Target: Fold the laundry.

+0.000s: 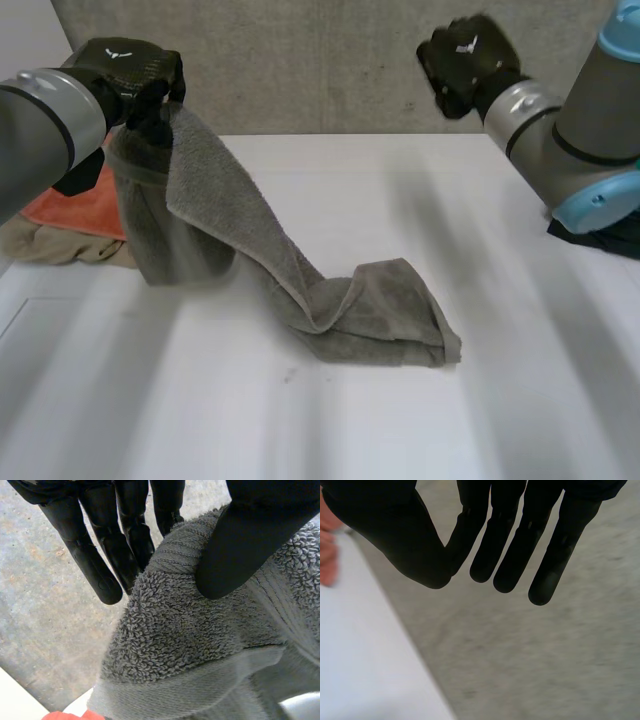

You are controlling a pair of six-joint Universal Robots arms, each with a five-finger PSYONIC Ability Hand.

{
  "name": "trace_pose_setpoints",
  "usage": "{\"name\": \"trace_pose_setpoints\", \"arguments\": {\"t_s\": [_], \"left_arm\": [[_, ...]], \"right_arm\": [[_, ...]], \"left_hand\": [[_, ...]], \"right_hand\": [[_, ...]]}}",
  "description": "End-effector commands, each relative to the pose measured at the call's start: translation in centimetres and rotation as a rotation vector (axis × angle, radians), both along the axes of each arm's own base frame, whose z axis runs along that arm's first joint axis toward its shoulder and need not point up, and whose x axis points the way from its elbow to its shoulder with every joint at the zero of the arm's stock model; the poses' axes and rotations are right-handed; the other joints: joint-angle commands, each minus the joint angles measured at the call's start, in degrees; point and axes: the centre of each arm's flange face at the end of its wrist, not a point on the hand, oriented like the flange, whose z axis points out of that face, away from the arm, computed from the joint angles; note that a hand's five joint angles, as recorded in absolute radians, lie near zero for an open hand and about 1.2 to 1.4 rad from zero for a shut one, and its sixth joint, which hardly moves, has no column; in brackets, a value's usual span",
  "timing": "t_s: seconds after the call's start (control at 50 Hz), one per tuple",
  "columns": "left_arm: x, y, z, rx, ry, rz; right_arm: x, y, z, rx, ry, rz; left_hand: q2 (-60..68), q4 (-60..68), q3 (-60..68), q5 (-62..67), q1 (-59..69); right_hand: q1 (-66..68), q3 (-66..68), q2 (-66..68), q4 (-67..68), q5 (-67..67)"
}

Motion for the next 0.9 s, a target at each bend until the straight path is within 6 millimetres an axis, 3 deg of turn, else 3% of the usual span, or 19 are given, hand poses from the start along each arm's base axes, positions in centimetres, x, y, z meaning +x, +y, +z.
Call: {"name": "trace_pose_setpoints", "arguments": {"t_s": [0.02, 0.12, 0.34, 0.46, 0.54, 0.58, 0.62, 0.7, 0.78, 0.8, 0.84, 0.86, 0.9], "left_arm": [[0.0, 0.9, -1.6, 0.103, 0.01, 0.007], [0.2, 1.7, -0.9, 0.076, 0.019, 0.001], [0.9, 3.5, 1.8, 0.017, 0.046, -0.003], [1.1, 3.9, 2.0, 0.02, 0.048, -0.003], [1.1, 3.9, 1.7, 0.029, 0.047, -0.002], [1.2, 3.8, 1.5, 0.035, 0.044, 0.001], [1.3, 3.7, 1.3, 0.039, 0.043, 0.004], [1.5, 3.2, 1.1, 0.043, 0.041, 0.015], [1.7, 2.2, 1.3, 0.031, 0.046, 0.031], [1.6, 2.0, 1.4, 0.021, 0.05, 0.033], [1.6, 1.5, 1.8, 0.001, 0.058, 0.038], [1.4, 0.9, 2.4, -0.029, 0.073, 0.041], [1.4, 0.3, 3.0, -0.059, 0.094, 0.05]], "right_arm": [[1.2, 5.3, -7.5, 0.243, 0.249, 0.229], [2.0, 7.2, -11.0, 0.305, 0.383, 0.286], [4.2, 8.8, -14.9, 0.371, 0.45, 0.364], [4.9, 9.2, -16.5, 0.394, 0.461, 0.385], [5.3, 9.0, -17.2, 0.394, 0.456, 0.386], [5.5, 8.5, -17.1, 0.377, 0.436, 0.379], [5.7, 8.1, -16.6, 0.355, 0.413, 0.37], [6.0, 6.7, -14.9, 0.323, 0.325, 0.324], [5.5, 3.2, -9.6, 0.185, 0.159, 0.192], [4.7, 1.5, -6.6, 0.108, 0.069, 0.114], [3.7, 0.2, -3.3, 0.031, -0.029, 0.04], [2.6, -0.7, -0.1, -0.041, -0.127, -0.021], [1.5, -1.3, 2.9, -0.111, -0.218, -0.063]], "left_hand": [[11.6, 11.3, 11.7, 14.7, 12.5], [11.6, 11.3, 11.7, 14.7, 12.5], [11.6, 11.3, 11.7, 14.7, 12.5], [11.6, 11.3, 11.7, 14.7, 12.5], [11.6, 11.3, 11.7, 14.7, 12.5], [11.6, 11.3, 11.7, 14.7, 12.5], [11.6, 11.3, 11.7, 14.7, 12.5], [11.6, 11.3, 11.7, 14.7, 12.5], [11.6, 11.3, 11.7, 14.7, 12.5], [11.6, 11.3, 11.7, 14.7, 12.5], [11.6, 11.3, 11.7, 14.7, 12.5], [11.6, 11.3, 11.7, 14.7, 12.5], [11.6, 11.3, 11.7, 14.7, 12.5]], "right_hand": [[-37.9, -39.9, -39.6, -40.4, -39.3], [-40.3, -42.3, -42.0, -42.8, -41.7], [-33.4, -35.4, -35.1, -35.9, -34.8], [-27.9, -29.8, -29.5, -30.3, -29.2], [-10.6, -12.5, -12.2, -13.0, -11.9], [14.1, 12.2, 12.5, 11.7, 12.8], [14.2, 12.3, 12.6, 11.7, 12.9], [14.2, 12.3, 12.6, 11.7, 12.9], [14.2, 12.3, 12.6, 11.7, 12.9], [14.2, 12.3, 12.6, 11.7, 12.9], [14.2, 12.3, 12.6, 11.7, 12.9], [14.2, 12.3, 12.6, 11.7, 12.9], [14.2, 12.3, 12.6, 11.7, 12.9]]}}
